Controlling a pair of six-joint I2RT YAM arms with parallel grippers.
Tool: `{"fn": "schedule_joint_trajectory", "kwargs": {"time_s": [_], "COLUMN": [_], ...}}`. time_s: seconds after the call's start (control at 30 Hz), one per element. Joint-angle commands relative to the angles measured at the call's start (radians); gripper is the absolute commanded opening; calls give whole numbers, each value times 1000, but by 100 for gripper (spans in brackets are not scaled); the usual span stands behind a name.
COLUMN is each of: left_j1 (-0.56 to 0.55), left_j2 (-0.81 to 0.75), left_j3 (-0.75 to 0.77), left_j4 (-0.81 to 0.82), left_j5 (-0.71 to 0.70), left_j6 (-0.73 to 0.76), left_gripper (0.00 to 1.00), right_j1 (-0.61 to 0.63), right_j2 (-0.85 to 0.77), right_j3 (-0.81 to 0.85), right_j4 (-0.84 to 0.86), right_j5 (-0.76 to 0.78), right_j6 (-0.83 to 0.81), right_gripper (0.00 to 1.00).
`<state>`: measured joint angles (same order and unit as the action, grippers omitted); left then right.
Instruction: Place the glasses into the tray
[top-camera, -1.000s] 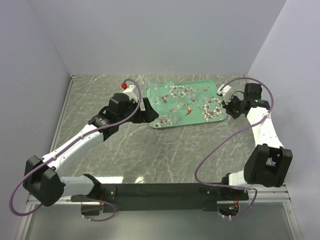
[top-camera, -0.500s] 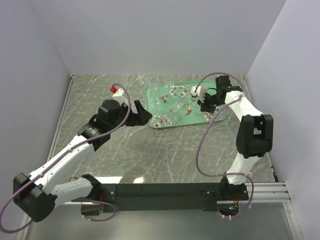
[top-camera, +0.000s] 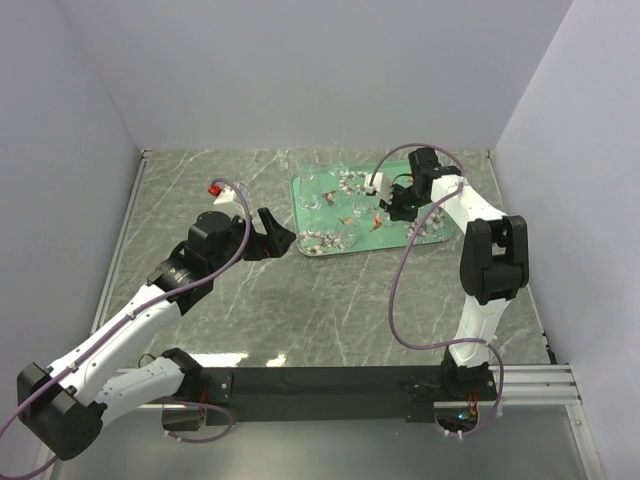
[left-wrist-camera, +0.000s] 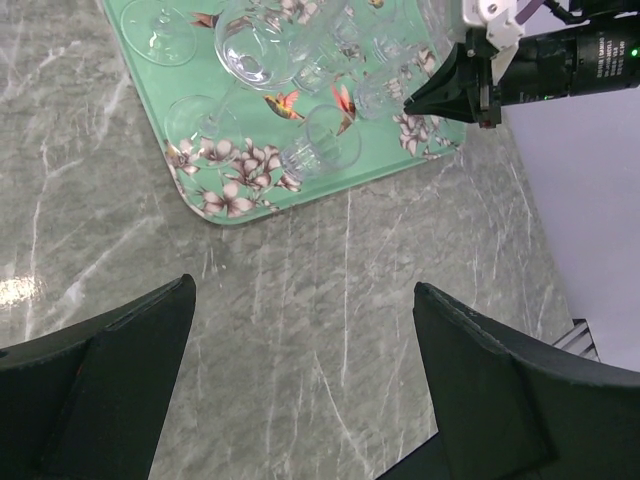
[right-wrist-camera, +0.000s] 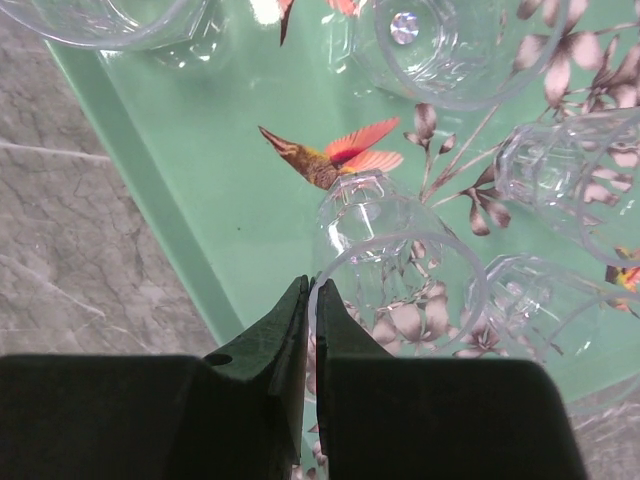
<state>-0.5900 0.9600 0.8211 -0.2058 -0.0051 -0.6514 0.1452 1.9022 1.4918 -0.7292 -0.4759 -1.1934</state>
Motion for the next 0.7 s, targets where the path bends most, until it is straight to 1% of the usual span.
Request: {"fn": "schedule_joint_trajectory", "kwargs": {"time_s": [0.0, 0.23, 0.3, 0.33, 0.37, 0.43, 0.47, 0.67], "left_j1": [4, 2, 4, 4, 4, 4, 2, 4], "left_j2": [-17, -12, -12, -15, -17, -18, -20, -27], "left_j3": [-7, 3, 1, 3, 3, 1, 0, 1], "left_j4": [32, 26, 25, 25, 25, 23, 22, 19], "left_j5": [-29, -44, -49, -50, -50, -53, -55, -56], "left_j6": [-5, 2, 2, 4, 4, 4, 6, 4], "left_gripper": [96, 96, 97, 97, 97, 97, 97, 97], "right_j1": [20, 36, 39, 37, 39, 39, 39, 39], "right_j2": [11, 24, 29, 32, 35, 34, 34, 11], "right_j3": [44, 51, 56, 59, 62, 67, 70, 93], "right_j4": [-6, 1, 1, -1, -4, -7, -7, -3], "right_j5": [39, 71, 79, 82, 83, 88, 89, 86], "right_j6": [11, 29, 35, 38, 41, 46, 49, 90], "right_gripper": [5, 8, 11, 13, 17, 22, 26, 37]}}
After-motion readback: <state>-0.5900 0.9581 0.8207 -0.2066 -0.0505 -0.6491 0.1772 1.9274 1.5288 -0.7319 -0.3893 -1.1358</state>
